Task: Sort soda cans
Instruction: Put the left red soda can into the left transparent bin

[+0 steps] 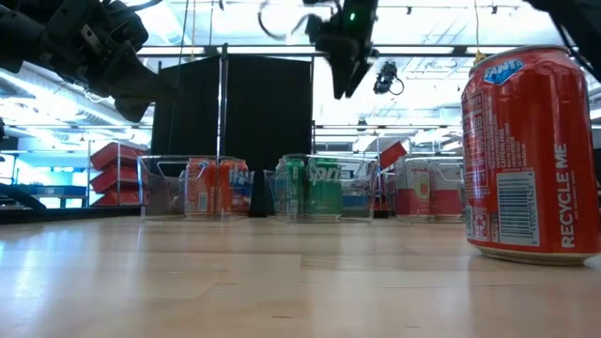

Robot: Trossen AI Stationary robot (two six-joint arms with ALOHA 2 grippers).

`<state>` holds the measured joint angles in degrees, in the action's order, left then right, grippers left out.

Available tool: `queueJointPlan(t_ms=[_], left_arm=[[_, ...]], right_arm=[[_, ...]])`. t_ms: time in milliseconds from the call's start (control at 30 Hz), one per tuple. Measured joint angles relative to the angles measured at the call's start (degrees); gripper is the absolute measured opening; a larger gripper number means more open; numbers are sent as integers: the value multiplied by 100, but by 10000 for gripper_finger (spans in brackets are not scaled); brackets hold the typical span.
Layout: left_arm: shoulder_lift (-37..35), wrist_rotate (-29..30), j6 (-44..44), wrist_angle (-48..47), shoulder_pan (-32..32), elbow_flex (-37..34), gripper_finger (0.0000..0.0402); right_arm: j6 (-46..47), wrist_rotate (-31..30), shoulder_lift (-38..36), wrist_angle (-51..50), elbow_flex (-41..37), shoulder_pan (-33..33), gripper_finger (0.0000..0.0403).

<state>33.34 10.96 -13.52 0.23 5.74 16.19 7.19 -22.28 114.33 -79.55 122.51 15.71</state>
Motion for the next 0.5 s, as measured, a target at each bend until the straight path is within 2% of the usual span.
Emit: queueJointPlan(t_ms=[133, 333, 400, 500], left_arm=[[0, -8, 0, -1, 0, 0, 5], [-2, -90, 87, -2, 0, 0, 5], [-2, -125, 103, -2, 0, 0, 5], [-2, -125, 105, -2, 2, 0, 5]], right_arm=[[88, -622, -279, -23, -407, -663, 179], [496, -707, -746, 603, -1660, -1473, 27], [719, -728, -972, 913, -2172, -1717, 10], [1223, -729, -1383, 1218, -2843, -2112, 15]])
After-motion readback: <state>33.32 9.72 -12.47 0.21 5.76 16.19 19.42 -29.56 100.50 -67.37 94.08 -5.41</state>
